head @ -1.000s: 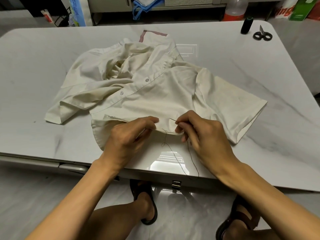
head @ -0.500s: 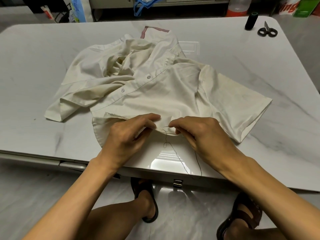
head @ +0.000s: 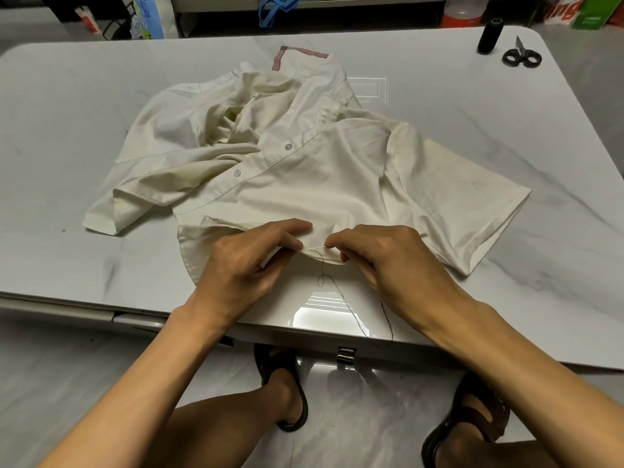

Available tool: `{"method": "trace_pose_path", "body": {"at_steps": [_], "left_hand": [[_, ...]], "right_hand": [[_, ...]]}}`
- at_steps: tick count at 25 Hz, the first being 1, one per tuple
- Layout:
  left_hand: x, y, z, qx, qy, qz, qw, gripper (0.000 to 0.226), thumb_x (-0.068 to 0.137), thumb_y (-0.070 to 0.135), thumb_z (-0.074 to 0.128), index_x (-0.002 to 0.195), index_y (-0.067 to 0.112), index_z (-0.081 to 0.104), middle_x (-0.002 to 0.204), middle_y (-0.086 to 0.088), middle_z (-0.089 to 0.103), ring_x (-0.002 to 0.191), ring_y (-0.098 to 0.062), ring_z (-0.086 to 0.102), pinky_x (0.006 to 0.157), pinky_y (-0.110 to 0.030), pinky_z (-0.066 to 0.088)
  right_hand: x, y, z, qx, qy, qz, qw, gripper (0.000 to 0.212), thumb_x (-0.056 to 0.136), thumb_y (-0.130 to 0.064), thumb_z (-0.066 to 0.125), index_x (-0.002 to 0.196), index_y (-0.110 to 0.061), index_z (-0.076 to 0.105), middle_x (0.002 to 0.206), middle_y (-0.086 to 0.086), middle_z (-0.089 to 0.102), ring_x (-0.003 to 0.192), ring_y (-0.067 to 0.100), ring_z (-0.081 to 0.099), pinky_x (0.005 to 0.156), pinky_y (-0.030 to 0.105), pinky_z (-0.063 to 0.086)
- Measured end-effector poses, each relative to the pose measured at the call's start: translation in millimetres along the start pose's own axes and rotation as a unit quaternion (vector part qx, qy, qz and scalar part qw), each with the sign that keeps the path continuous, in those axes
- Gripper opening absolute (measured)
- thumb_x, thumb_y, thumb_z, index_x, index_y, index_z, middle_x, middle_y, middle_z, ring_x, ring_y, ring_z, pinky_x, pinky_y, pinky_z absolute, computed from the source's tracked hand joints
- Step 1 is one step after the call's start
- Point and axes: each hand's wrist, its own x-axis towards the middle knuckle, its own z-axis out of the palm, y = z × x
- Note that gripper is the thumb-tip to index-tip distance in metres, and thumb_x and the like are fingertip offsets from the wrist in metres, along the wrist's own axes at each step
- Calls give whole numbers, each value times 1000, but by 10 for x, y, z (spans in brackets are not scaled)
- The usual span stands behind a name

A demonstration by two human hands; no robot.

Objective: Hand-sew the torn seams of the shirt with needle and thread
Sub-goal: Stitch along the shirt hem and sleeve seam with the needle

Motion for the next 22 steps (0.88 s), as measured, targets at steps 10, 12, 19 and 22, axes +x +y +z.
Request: {"method": "trace_pose_path", "body": {"at_steps": [10,12,19,22], "left_hand": [[-3,-6,-2,-5,-3,6,1000,3,86,-3,73,87,-2,71,109,-4,74,100,-12,71,80,-22,57],[-2,-5,1,-5,-4,6,1000,2,86,-3,73,87,-2,71,108,-4,75,101,-12,72,79,-23,57],[8,-35,-22,-11,-42,16,999,6,87,-2,71,92,-1,75,112,-5,74,103,-11,70,85,-18,55],[20,-71,-40,-12,-62,24,998,10,87,0,70,95,0,76,112,-6,73,102,-11,70,85,-21,56]], "right_hand": [[12,-15,-5,-2,-10,7,1000,23,86,-4,59,101,-15,71,78,0,69,71,20,67,58,38,53],[16,-16,-3,-3,-11,7,1000,22,85,-3,60,101,-15,71,78,0,69,71,21,66,58,38,53],[20,-6,-23,-13,-35,13,999,29,83,4,63,103,-16,71,79,-1,67,71,22,64,57,37,51],[35,6,-23,-26,-48,7,999,35,79,7,64,103,-18,71,77,-1,66,68,22,62,55,35,50]]}}
